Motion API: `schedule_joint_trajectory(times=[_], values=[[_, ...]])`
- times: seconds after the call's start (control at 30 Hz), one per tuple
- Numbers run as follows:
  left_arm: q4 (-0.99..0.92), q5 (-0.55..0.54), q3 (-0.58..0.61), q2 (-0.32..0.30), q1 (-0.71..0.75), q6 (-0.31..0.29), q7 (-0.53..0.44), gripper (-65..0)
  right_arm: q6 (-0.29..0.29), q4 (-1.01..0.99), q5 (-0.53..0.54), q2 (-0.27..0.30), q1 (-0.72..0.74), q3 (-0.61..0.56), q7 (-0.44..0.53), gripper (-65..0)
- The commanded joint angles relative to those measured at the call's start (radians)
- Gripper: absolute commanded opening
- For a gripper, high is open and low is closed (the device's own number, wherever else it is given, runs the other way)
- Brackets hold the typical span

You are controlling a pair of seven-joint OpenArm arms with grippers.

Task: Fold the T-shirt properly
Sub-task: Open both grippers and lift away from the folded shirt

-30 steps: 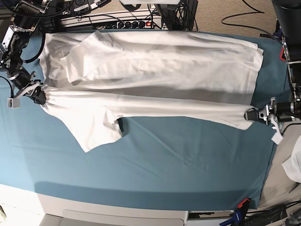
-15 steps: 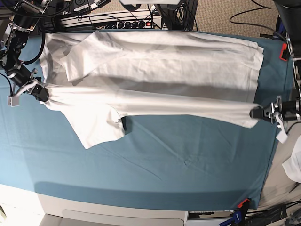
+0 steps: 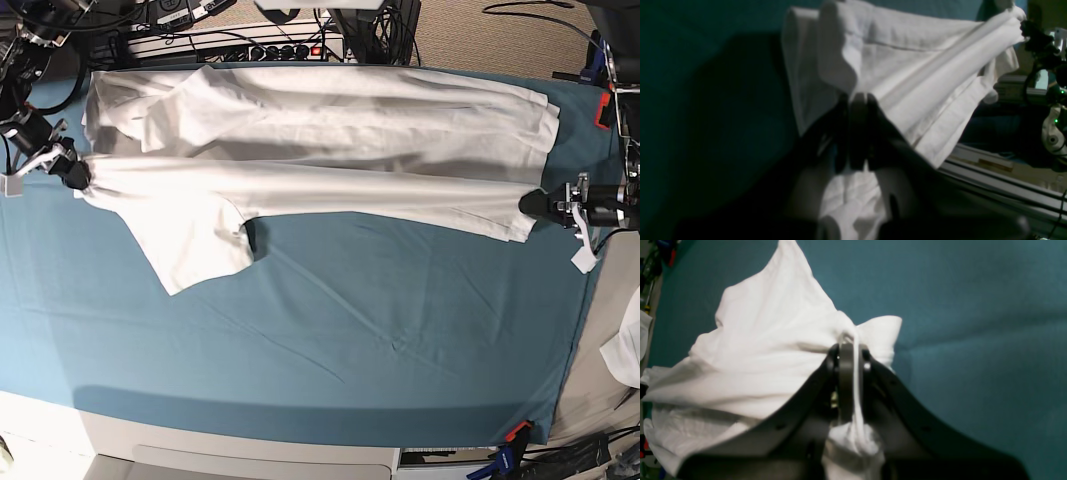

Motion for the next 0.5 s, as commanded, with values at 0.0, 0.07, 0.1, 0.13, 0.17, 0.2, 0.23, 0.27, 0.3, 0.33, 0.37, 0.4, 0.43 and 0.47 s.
schedule_joint_trajectory(times=[0.0,0.07,0.1,0.13,0.17,0.2,0.23,0.27,0.3,0.33,0.37,0.4,0.43,0.47], values=[[0.012,-0.008,-0.008,-0.035,-0.024,-0.003,-0.002,-65.0,-0.006,0.017,0.018,0.032,-0.001,0.015,0.033,-65.0],[0.011,-0.008,-0.008,-0.036,-0.024,-0.003,-0.002,-65.0,-0.006,0.017,0.025,0.025,-0.005,0.015,0.032,-65.0],[0.012,-0.008,-0.008,-0.036,-0.023,-0.003,-0.002,-65.0,-0.006,0.017,0.024,0.021,-0.004,0.015,0.033,-65.0],[0.012,-0.008,-0.008,-0.036,-0.021,-0.003,-0.002,-65.0,-0.006,0.017,0.024,0.017,-0.004,0.015,0.033,-65.0],[0.012,-0.008,-0.008,-0.036,-0.018,-0.003,-0.002,-65.0,-0.006,0.017,0.024,0.012,-0.004,0.015,0.034,-65.0],[0.012,-0.008,-0.008,-0.036,-0.012,-0.003,-0.002,-65.0,-0.006,0.017,0.024,0.008,-0.004,0.015,0.032,-65.0],[0.012,-0.008,-0.008,-0.036,-0.004,-0.003,-0.002,-65.0,-0.006,0.016,0.023,0.003,-0.005,0.015,0.029,-65.0],[0.012,-0.008,-0.008,-0.035,0.006,-0.003,-0.002,-65.0,-0.006,0.016,0.020,-0.002,-0.005,0.015,0.026,-65.0],[0.012,-0.008,-0.008,-0.035,0.018,-0.003,-0.002,-65.0,-0.006,0.016,0.014,-0.006,-0.005,0.015,0.026,-65.0],[0.012,-0.008,-0.008,-0.034,0.027,-0.003,-0.002,-65.0,-0.006,0.016,0.008,-0.010,-0.004,0.015,0.029,-65.0],[0.012,-0.008,-0.008,-0.033,0.036,-0.003,-0.002,-65.0,-0.006,0.016,0.008,-0.014,-0.004,0.015,0.034,-65.0],[0.012,-0.008,-0.008,-0.031,0.041,-0.004,-0.002,-65.0,-0.006,0.016,0.008,-0.019,-0.003,0.015,0.042,-62.4],[0.012,-0.008,-0.008,-0.031,0.046,-0.009,-0.002,-58.9,-0.006,0.016,0.008,-0.023,-0.004,0.015,0.045,-57.0],[0.012,-0.008,-0.008,-0.030,0.048,-0.009,-0.002,-52.6,-0.006,0.016,0.008,-0.027,-0.004,0.015,0.047,-51.8]])
